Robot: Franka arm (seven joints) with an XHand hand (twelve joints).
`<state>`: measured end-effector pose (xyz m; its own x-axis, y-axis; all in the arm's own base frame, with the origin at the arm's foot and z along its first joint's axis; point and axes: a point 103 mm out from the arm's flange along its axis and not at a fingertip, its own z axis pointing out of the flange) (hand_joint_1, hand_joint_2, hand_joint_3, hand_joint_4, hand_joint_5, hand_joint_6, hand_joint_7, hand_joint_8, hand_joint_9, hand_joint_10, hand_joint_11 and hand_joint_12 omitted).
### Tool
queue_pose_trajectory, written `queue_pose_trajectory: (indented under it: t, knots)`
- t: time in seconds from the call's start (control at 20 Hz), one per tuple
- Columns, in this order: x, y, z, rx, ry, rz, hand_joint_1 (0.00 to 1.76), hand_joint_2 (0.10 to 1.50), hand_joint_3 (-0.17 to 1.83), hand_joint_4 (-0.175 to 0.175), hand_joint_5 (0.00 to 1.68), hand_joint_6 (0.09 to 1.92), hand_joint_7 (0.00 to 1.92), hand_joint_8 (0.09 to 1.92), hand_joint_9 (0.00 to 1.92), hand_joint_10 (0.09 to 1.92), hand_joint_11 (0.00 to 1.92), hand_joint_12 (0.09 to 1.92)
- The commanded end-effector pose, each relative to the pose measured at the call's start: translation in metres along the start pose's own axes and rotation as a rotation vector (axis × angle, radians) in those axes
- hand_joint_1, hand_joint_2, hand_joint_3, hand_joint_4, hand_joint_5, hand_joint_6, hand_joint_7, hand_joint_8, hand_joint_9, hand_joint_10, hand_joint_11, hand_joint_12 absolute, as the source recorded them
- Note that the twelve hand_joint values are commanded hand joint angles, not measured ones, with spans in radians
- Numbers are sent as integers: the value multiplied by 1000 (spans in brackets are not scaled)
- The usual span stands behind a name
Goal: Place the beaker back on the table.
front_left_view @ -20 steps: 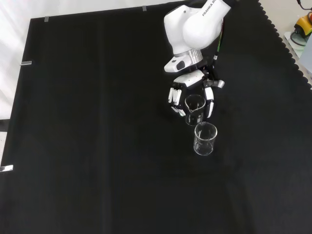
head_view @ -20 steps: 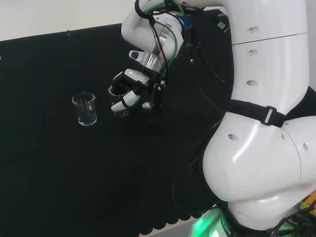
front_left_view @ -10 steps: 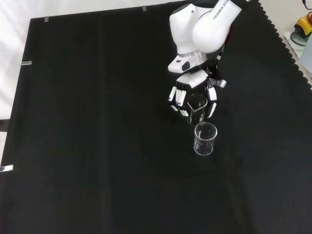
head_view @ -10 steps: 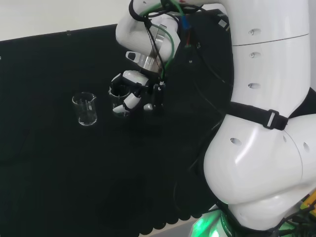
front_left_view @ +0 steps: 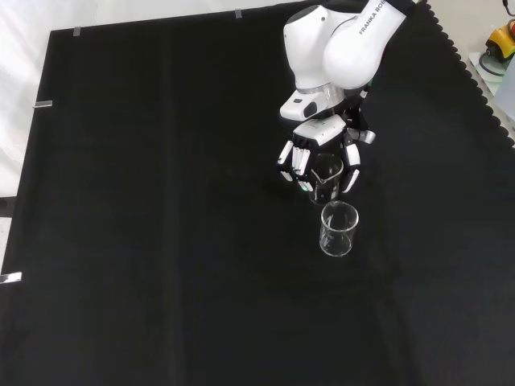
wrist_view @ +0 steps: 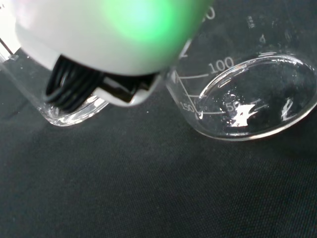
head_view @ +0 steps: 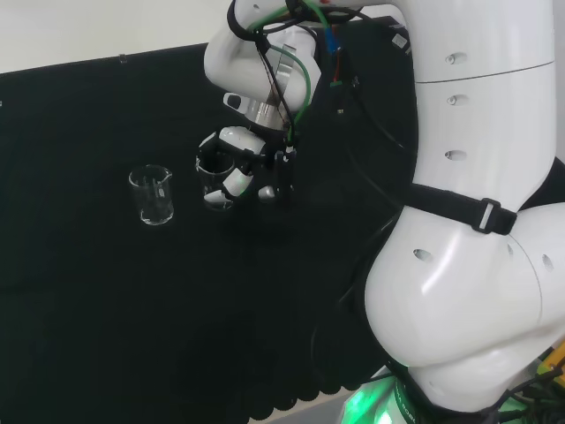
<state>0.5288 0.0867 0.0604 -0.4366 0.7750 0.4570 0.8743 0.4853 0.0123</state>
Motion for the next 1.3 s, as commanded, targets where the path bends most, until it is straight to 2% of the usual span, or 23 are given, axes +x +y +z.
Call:
queue_pose_trajectory:
  t: [0.05, 0.2, 0.65, 1.0, 1.1, 1.3]
  knots:
    - [1, 0, 0, 3, -5, -4, 1207, 342, 1107, -7, 847, 949, 1037, 639, 1079, 536, 501, 1230]
    - [2, 2, -1, 23, 0, -4, 1200, 340, 1106, -8, 818, 950, 1031, 634, 1075, 526, 486, 1242]
    - [3, 5, 1, 76, -10, 3, 1158, 332, 1103, -21, 541, 930, 875, 655, 962, 514, 366, 1294]
    - [2, 6, 0, 104, -17, 8, 1143, 337, 1104, -25, 466, 868, 821, 665, 913, 524, 330, 1303]
    - [2, 5, 0, 112, -14, 11, 1139, 330, 1118, -34, 365, 723, 773, 685, 874, 543, 304, 1314]
    - [2, 6, 0, 129, -11, 12, 1113, 327, 1131, -35, 327, 550, 721, 714, 812, 581, 263, 1327]
